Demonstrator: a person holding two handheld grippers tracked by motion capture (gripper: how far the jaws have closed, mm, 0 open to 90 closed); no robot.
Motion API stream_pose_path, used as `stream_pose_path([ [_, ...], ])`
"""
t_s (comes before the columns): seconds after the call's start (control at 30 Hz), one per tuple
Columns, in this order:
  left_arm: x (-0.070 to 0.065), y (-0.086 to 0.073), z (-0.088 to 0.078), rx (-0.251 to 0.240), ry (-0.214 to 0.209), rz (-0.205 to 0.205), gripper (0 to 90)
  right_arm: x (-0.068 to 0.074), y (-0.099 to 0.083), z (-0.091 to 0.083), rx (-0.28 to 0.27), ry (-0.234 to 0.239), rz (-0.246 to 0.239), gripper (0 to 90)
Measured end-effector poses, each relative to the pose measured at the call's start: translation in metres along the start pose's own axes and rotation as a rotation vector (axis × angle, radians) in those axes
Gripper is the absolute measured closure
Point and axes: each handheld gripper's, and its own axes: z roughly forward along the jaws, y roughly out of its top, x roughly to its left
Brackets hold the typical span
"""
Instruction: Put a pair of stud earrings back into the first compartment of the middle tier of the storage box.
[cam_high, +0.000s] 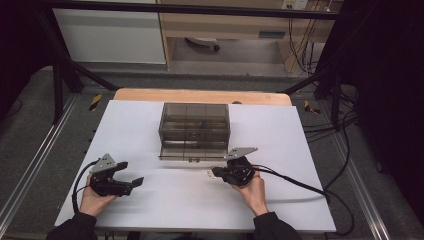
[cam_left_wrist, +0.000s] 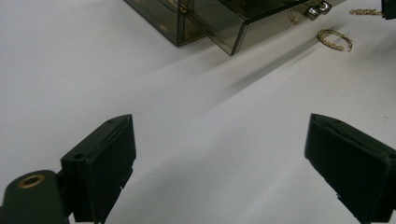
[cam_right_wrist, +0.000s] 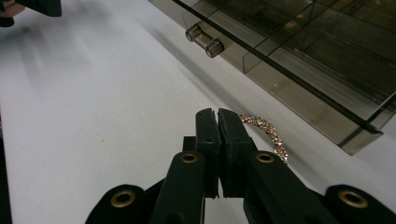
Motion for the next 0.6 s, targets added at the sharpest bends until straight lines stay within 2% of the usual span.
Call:
stream_pose_path([
  [0.13, 0.000, 0.000, 0.000, 0.001, 0.000, 0.001, 8.5, 0.003, 0.004, -0.003, 0.007, -0.010, -0.025, 87.9],
  [0.27, 0.000, 0.000, 0.000, -0.002, 0.001, -0.002, 8.5, 0.011, 0.014, -0.006, 0.004, 0.006, -0.047, 87.9],
  [0.6, 0.000, 0.000, 0.000, 0.002, 0.000, 0.001, 8.5, 0.023, 0.031, -0.005, -0.017, 0.018, -0.067, 88.0],
])
